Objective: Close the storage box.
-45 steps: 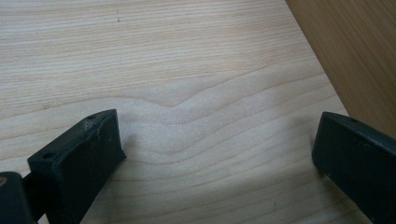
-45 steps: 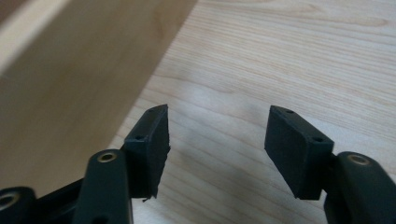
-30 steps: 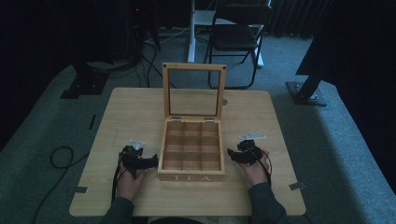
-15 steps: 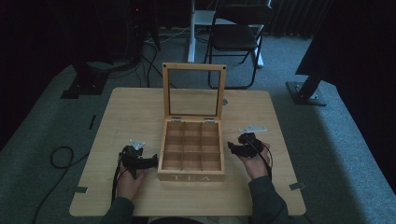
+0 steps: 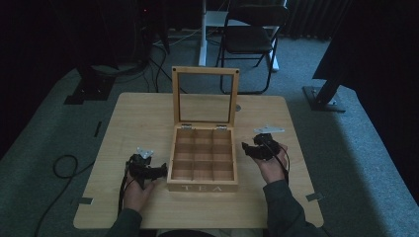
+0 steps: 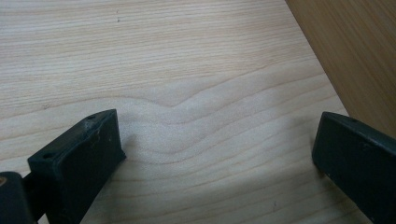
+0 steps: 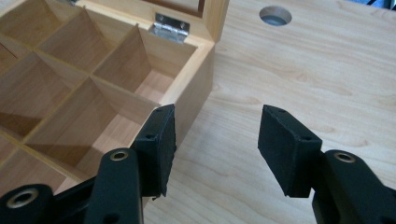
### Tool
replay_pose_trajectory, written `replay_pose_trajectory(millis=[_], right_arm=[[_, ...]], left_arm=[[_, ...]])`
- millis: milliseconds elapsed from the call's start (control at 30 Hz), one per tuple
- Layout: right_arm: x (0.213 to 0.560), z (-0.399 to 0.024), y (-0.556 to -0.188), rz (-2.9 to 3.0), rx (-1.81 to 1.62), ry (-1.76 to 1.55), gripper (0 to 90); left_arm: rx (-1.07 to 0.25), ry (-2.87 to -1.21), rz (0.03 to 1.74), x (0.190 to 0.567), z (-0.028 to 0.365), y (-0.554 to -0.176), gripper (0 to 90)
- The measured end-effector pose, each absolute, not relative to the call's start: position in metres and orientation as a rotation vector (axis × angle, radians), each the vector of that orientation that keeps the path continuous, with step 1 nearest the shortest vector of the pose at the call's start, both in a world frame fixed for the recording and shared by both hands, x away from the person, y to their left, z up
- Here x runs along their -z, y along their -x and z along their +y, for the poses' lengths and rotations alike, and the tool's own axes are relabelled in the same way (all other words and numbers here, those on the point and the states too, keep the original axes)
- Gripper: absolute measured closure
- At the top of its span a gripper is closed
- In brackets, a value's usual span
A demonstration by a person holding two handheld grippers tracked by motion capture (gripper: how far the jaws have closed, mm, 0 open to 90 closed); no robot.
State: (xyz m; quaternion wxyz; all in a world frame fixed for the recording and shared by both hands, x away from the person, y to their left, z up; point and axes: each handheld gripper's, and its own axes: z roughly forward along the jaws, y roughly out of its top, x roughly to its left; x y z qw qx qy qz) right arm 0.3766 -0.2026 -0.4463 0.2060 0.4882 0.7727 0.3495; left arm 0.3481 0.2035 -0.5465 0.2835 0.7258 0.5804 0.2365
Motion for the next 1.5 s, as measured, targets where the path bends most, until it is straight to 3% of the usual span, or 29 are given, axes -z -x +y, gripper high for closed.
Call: replay_pose_trajectory(millis=[1500], right_arm=[[0.397,-0.167,-0.394,2.117,-1.015,-1.225,44.4]], left_arm=[[-0.633,-1.946,1.552,0.546,0.204,-0.348,1.6]])
